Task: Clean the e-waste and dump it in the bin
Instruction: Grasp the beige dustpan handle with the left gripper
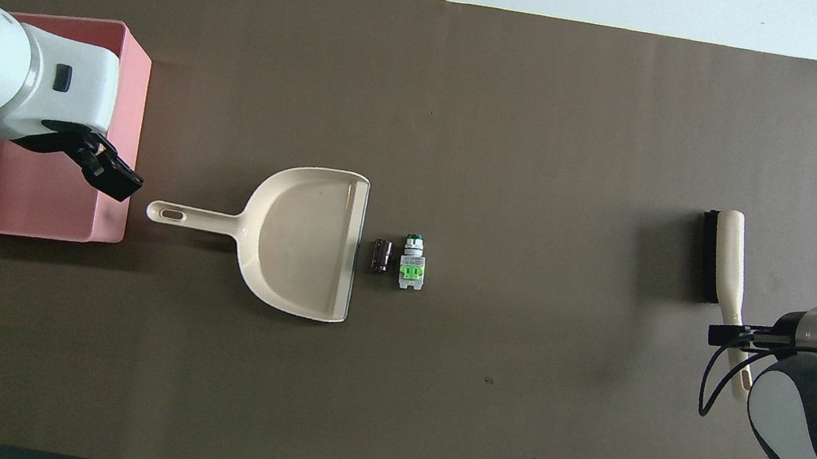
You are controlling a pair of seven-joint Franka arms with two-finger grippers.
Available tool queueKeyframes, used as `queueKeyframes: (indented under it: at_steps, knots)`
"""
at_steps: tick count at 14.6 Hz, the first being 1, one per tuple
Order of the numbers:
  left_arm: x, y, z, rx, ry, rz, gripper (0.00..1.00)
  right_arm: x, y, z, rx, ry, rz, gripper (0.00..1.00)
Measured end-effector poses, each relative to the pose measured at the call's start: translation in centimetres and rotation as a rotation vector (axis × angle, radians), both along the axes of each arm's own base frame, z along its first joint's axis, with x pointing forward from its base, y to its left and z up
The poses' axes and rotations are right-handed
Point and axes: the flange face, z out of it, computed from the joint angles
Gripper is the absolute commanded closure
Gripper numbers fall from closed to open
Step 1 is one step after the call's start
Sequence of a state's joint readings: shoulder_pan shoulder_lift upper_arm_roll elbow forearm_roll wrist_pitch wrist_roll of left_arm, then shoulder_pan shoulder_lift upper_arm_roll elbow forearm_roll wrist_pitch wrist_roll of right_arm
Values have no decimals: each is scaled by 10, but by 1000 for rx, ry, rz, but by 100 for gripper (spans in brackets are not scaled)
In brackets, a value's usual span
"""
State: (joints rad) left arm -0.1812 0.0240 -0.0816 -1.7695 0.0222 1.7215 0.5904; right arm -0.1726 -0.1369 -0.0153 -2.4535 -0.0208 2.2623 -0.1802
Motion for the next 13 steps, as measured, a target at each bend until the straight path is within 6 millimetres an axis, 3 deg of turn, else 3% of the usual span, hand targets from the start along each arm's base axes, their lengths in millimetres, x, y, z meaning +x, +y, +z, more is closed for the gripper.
queueKeyframes:
  at_steps: [5, 9, 13]
  knots:
    - [-9, -35, -69, -8, 50, -278, 8, -2, 0, -6, 4, 8, 48, 18]
    - [-30, -48, -124, 27, 53, -446, 14, -2, 1, -6, 5, 10, 51, 28]
    - [-57, -51, -148, 46, -38, -510, 14, -3, 1, -8, 6, 13, 51, 29]
